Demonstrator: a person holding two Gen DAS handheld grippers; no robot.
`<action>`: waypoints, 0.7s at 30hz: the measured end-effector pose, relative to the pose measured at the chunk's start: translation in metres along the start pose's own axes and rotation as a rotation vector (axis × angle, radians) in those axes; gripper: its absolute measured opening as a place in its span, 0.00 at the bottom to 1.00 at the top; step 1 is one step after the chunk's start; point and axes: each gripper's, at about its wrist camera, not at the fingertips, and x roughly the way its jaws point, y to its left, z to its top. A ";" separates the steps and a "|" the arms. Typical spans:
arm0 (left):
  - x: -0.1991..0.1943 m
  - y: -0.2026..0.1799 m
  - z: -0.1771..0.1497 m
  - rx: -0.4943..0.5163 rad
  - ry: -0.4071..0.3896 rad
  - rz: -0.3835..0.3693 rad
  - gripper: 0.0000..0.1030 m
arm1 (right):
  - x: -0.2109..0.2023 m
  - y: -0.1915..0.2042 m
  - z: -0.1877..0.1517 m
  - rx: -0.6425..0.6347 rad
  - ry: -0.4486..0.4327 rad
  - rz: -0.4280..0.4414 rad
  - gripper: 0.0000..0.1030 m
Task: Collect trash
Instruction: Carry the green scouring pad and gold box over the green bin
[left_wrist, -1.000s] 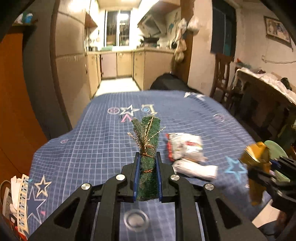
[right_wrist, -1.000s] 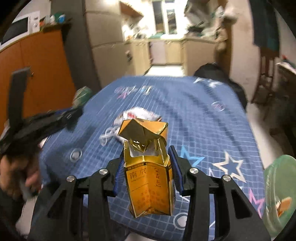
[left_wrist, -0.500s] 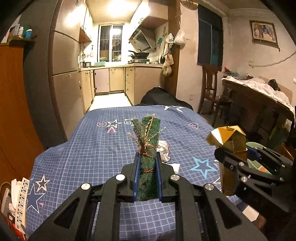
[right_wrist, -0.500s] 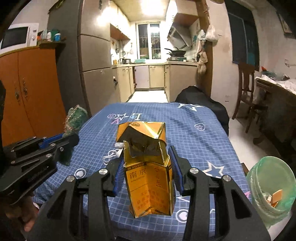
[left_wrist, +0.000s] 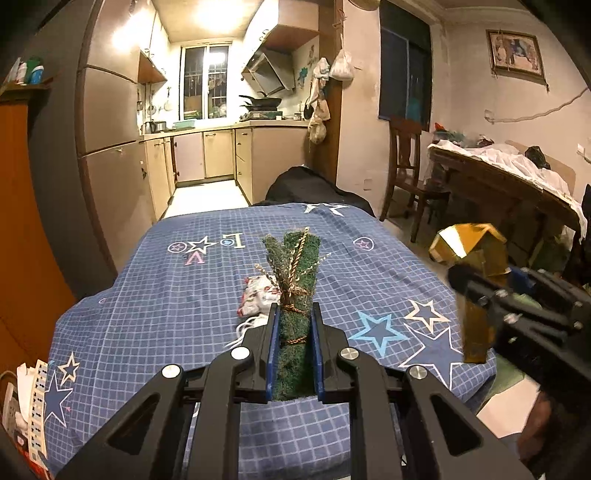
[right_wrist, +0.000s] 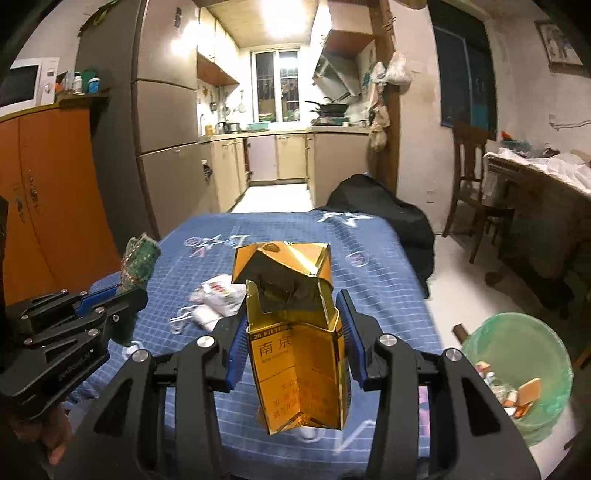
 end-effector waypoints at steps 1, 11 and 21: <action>0.004 -0.003 0.002 0.001 0.004 -0.003 0.16 | -0.002 -0.006 0.002 0.001 -0.002 -0.012 0.41; 0.040 -0.056 0.031 0.070 0.005 -0.050 0.16 | -0.016 -0.079 0.005 0.052 0.005 -0.135 0.41; 0.080 -0.154 0.050 0.184 0.032 -0.152 0.16 | -0.039 -0.158 0.000 0.105 0.028 -0.287 0.42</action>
